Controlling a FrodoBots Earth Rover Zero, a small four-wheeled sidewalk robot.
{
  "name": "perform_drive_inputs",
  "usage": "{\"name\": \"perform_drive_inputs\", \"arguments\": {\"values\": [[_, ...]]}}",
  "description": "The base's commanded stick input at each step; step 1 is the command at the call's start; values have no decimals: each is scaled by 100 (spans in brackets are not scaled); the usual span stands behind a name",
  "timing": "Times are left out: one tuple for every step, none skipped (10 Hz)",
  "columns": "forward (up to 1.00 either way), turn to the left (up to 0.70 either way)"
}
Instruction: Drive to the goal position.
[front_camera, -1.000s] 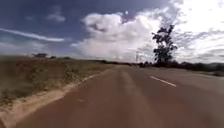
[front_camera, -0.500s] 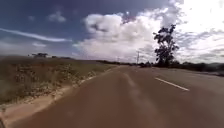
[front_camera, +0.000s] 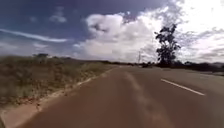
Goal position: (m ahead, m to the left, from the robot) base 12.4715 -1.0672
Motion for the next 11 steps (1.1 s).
{"name": "perform_drive_inputs", "arguments": {"values": [[100,0],[100,0],[100,0],[100,0],[100,0],[100,0],[100,0],[100,0],[100,0],[100,0],[100,0]]}}
